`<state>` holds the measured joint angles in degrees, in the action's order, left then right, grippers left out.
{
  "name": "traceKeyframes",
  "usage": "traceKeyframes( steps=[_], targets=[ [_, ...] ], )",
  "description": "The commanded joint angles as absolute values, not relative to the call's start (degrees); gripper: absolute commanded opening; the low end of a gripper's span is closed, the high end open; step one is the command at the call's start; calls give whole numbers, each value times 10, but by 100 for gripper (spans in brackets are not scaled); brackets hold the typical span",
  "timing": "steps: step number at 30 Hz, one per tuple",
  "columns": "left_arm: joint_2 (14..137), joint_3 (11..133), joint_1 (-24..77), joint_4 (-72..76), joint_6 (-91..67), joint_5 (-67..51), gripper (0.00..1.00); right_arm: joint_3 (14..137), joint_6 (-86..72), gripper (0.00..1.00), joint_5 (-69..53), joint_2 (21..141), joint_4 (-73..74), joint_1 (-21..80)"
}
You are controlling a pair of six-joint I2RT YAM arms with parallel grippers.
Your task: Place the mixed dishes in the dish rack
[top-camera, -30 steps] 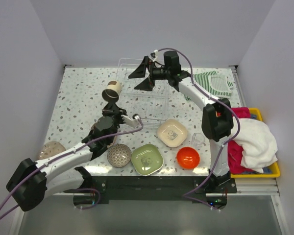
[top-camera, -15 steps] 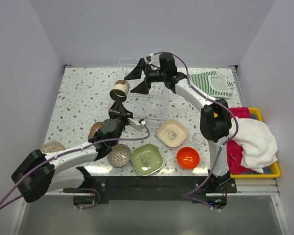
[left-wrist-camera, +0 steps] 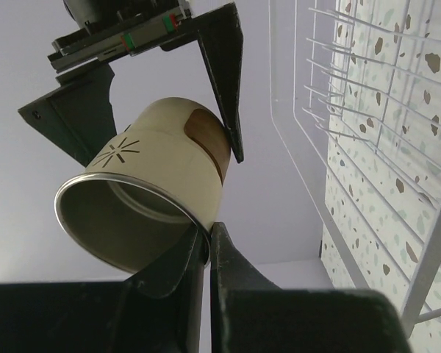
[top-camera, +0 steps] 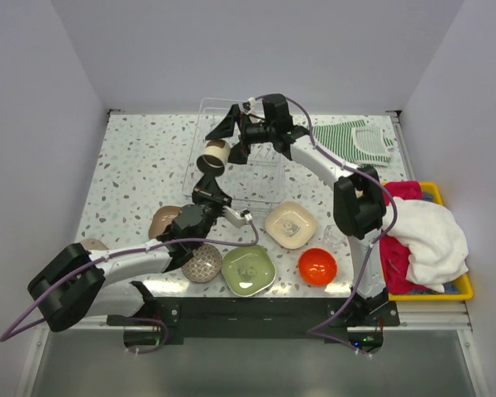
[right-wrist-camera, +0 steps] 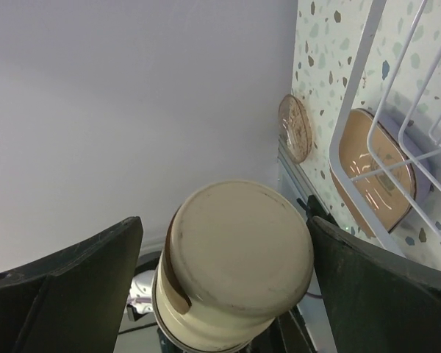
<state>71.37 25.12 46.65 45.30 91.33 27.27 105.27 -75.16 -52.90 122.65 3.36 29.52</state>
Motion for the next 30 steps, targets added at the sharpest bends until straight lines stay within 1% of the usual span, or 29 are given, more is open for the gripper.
traceKeyframes(
  steps=[1, 4, 5, 10, 11, 12, 13, 16, 18, 19, 20, 22, 23, 25, 27, 28, 30],
  targets=[
    [715, 246, 480, 504, 934, 258, 0, 1057, -769, 93, -525, 1223, 22, 296],
    [716, 245, 483, 496, 933, 263, 0, 1058, -757, 82, -526, 1222, 13, 295],
    [716, 244, 483, 495, 933, 264, 0, 1061, -752, 75, -528, 1220, 11, 295],
    [715, 239, 483, 482, 928, 265, 0, 1065, -735, 64, -531, 1215, 18, 296],
    [715, 238, 483, 480, 929, 265, 3, 1067, -730, 62, -531, 1214, 20, 295],
    [715, 236, 483, 479, 929, 265, 11, 1068, -723, 57, -531, 1214, 21, 295],
    [717, 236, 483, 478, 930, 265, 18, 1069, -718, 54, -531, 1213, 18, 296],
    [728, 244, 483, 477, 925, 272, 21, 1073, -708, 48, -534, 1213, 11, 296],
    [732, 247, 483, 477, 925, 270, 36, 1075, -700, 46, -534, 1215, 7, 295],
    [736, 247, 484, 485, 925, 270, 51, 1077, -696, 42, -534, 1216, 3, 293],
    [736, 248, 489, 485, 925, 272, 57, 1085, -691, 41, -534, 1221, 3, 291],
    [731, 254, 495, 482, 916, 285, 63, 1099, -669, 36, -537, 1230, 3, 282],
    [728, 257, 501, 473, 907, 289, 69, 1118, -659, 35, -537, 1235, 3, 278],
    [705, 267, 505, 428, 877, 288, 75, 1140, -624, 33, -534, 1252, 22, 267],
    [683, 279, 511, 380, 853, 275, 76, 1183, -580, 32, -527, 1274, 49, 259],
    [659, 282, 515, 333, 831, 261, 78, 1198, -567, 32, -523, 1283, 67, 251],
    [634, 285, 526, 294, 810, 253, 79, 1252, -506, 32, -500, 1311, 96, 242]
  ],
)
